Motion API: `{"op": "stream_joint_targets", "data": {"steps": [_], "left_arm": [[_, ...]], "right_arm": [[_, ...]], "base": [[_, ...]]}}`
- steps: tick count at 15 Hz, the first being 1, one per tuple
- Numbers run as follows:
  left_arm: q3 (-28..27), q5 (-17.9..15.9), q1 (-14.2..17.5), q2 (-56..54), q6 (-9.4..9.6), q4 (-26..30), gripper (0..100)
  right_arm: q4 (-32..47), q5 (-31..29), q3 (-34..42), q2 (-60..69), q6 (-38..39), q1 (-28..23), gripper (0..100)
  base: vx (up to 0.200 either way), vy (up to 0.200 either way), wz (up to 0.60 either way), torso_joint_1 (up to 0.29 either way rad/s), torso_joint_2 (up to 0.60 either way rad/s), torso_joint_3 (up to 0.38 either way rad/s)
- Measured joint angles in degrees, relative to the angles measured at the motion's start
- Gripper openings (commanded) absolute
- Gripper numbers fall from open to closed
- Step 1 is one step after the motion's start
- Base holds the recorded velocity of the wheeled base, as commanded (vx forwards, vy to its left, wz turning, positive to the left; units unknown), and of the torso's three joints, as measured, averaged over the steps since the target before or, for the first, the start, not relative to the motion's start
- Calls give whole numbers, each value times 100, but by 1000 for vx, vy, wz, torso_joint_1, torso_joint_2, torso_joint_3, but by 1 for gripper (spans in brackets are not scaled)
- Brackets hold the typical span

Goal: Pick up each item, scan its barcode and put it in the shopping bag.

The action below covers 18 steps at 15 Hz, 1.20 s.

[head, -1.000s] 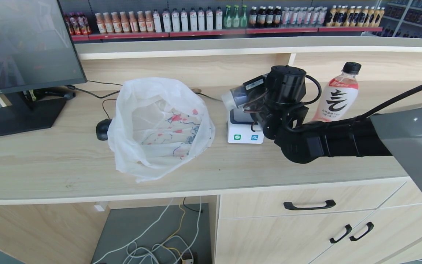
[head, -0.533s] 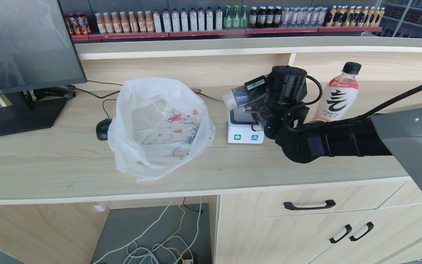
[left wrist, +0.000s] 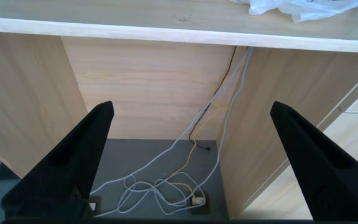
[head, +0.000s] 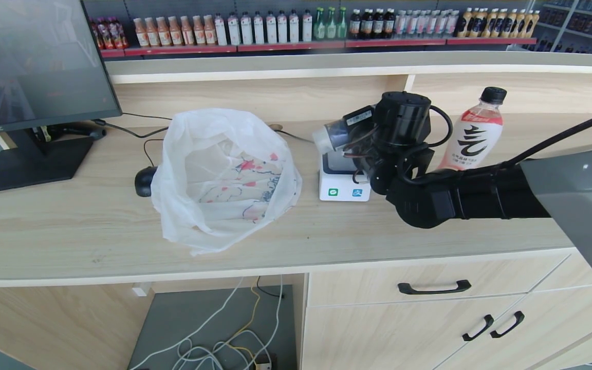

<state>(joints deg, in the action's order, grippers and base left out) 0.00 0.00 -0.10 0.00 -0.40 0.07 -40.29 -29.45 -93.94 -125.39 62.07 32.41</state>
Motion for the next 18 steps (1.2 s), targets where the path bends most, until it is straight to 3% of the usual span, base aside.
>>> {"op": "stream_joint_targets", "data": {"steps": [18], "left_arm": [[0,0,0,0,-2,0,100]], "right_arm": [[-7,0,-168,712,-386,189,0]], "base": [[0,0,0,0,0,0]]}}
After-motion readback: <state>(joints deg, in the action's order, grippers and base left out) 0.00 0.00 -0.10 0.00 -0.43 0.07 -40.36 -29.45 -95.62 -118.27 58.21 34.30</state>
